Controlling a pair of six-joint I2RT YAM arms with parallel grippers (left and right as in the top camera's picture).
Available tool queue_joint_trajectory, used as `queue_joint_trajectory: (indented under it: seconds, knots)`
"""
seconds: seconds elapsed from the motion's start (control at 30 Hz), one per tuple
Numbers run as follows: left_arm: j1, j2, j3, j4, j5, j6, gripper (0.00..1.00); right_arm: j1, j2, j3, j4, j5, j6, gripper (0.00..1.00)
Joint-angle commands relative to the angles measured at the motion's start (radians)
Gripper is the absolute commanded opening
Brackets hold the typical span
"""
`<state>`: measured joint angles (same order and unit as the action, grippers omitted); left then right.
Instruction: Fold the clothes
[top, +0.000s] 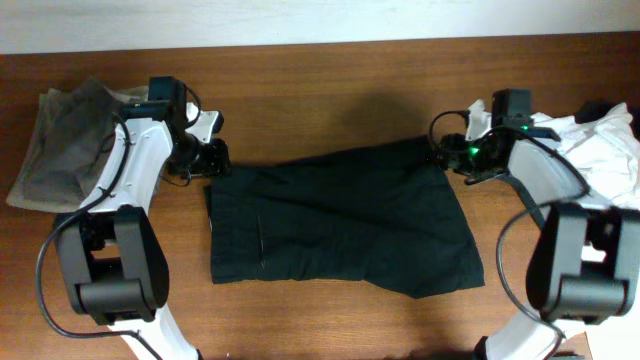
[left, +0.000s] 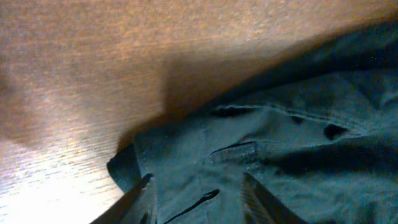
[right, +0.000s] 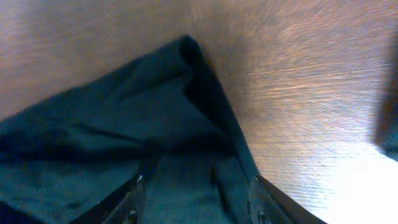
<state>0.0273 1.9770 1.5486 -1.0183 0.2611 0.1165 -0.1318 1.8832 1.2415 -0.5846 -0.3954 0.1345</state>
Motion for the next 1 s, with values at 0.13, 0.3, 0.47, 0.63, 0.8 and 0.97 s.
queue_joint_trajectory:
  seconds: [0.13,0.3,0.47,0.63,0.8,0.97]
  knots:
    - [0.005,0.009,-0.006,-0.016,-0.059,0.013,0.48,0.039,0.058,0.007,0.077,-0.132,0.038,0.04]
    - [0.005,0.009,-0.099,0.035,-0.058,0.013,0.48,0.039,-0.003,0.118,0.076,-0.076,0.107,0.04]
    - [0.005,0.009,-0.140,0.090,-0.030,0.012,0.07,0.040,-0.003,0.118,0.105,-0.030,0.148,0.04]
    - [0.063,-0.029,-0.079,-0.124,-0.044,0.013,0.00,0.037,-0.003,0.118,0.195,-0.030,0.151,0.04]
    - [0.130,-0.062,-0.079,-0.163,-0.071,0.013,0.00,0.041,0.033,0.118,0.227,-0.030,0.163,0.04]
    - [0.130,-0.062,-0.080,-0.228,-0.171,-0.001,0.07,0.023,0.042,0.117,0.225,0.033,0.159,0.41]
